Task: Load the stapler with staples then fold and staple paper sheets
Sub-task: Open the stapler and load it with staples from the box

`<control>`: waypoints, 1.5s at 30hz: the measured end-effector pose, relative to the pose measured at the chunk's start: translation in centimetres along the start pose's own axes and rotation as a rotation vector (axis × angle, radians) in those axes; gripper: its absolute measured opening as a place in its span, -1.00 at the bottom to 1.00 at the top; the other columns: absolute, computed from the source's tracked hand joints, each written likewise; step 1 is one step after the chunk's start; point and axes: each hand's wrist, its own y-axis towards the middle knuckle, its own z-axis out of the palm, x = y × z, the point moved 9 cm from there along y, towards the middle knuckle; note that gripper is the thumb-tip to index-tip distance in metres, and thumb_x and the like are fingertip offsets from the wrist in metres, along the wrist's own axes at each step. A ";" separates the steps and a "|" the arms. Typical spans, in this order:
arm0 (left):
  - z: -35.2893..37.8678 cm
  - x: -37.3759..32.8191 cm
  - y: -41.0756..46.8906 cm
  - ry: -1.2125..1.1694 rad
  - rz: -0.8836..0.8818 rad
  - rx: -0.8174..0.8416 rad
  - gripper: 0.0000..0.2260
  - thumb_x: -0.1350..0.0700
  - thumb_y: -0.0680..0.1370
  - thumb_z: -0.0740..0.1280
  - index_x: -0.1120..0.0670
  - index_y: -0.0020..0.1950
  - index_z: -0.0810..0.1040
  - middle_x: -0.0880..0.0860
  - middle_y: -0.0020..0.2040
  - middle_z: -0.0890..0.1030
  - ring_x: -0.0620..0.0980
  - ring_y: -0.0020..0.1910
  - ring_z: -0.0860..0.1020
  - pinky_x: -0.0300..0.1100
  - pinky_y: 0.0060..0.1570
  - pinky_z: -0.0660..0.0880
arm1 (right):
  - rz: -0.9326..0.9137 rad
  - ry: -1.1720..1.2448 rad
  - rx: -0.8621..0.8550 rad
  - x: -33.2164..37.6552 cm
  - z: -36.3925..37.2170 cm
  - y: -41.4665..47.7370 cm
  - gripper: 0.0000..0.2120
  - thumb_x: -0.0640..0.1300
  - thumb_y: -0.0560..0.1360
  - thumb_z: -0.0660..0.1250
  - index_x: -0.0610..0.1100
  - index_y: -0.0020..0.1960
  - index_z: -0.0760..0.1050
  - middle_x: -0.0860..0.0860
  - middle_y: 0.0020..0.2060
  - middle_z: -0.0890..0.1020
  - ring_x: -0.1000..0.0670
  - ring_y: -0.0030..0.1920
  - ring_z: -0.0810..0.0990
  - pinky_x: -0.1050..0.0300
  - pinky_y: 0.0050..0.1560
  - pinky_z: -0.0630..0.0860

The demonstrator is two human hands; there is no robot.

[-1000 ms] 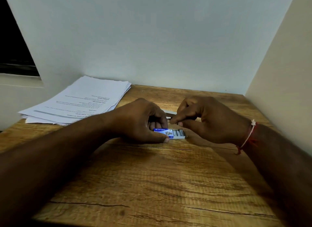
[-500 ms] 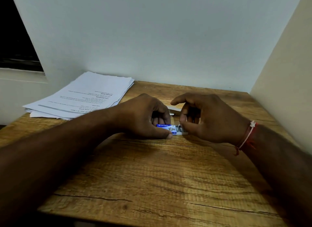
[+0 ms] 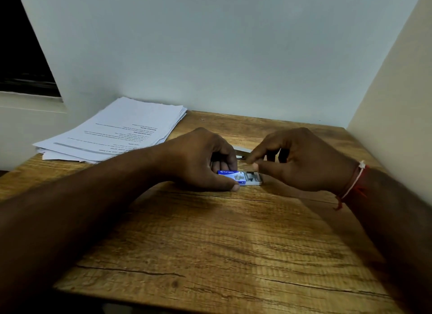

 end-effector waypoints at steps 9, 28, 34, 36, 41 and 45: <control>-0.7 1.1 -0.3 0.036 -0.077 0.100 -0.69 -0.09 0.42 0.75 -0.07 0.08 0.80 -0.07 -0.08 0.78 -0.06 -0.18 0.73 -0.30 -0.19 0.61 | 0.127 0.209 0.036 -2.4 0.6 0.2 -0.90 -0.02 0.51 0.63 0.05 0.02 0.81 0.13 -0.12 0.81 0.08 -0.10 0.76 0.14 -0.04 0.66; -0.7 0.9 -0.2 0.005 -0.083 0.094 -0.69 -0.03 0.40 0.77 -0.07 0.08 0.81 -0.08 -0.11 0.79 -0.19 -0.23 0.70 -0.37 -0.17 0.60 | 0.090 0.243 0.185 -2.6 1.1 -0.5 -0.71 -0.07 0.37 0.73 -0.02 0.08 0.83 0.07 -0.02 0.82 0.03 -0.03 0.79 -0.05 0.10 0.74; -0.7 0.8 -0.3 0.014 -0.086 0.085 -0.69 -0.03 0.39 0.77 -0.07 0.07 0.82 -0.09 -0.13 0.78 -0.21 -0.24 0.69 -0.40 -0.19 0.58 | 0.070 0.222 0.178 -2.3 1.2 -0.3 -0.75 -0.10 0.38 0.73 -0.02 0.04 0.84 0.12 -0.02 0.81 0.09 -0.01 0.77 0.15 0.06 0.69; -0.7 0.8 -0.3 0.013 -0.092 0.084 -0.68 -0.02 0.38 0.78 -0.07 0.07 0.82 -0.09 -0.13 0.79 -0.21 -0.25 0.69 -0.40 -0.19 0.58 | 0.068 0.220 0.176 -2.3 1.3 -0.3 -0.76 -0.11 0.38 0.73 -0.02 0.03 0.84 0.13 -0.02 0.81 0.11 -0.01 0.76 0.21 0.05 0.66; -0.5 0.8 -0.2 0.001 -0.089 0.080 -0.69 -0.01 0.39 0.78 -0.07 0.07 0.82 -0.08 -0.13 0.78 -0.20 -0.26 0.68 -0.38 -0.19 0.58 | 0.059 0.208 0.159 -2.1 1.6 -0.2 -0.76 -0.10 0.38 0.73 -0.01 0.03 0.84 0.13 -0.03 0.81 0.10 0.00 0.77 0.06 0.08 0.69; -0.5 0.8 -0.2 -0.001 -0.087 0.082 -0.69 -0.02 0.39 0.77 -0.07 0.07 0.82 -0.09 -0.14 0.78 -0.19 -0.26 0.68 -0.37 -0.19 0.58 | 0.065 0.203 0.159 -2.2 1.9 -0.1 -0.77 -0.08 0.38 0.73 0.01 0.03 0.84 0.13 -0.05 0.81 0.07 -0.02 0.78 -0.07 0.09 0.71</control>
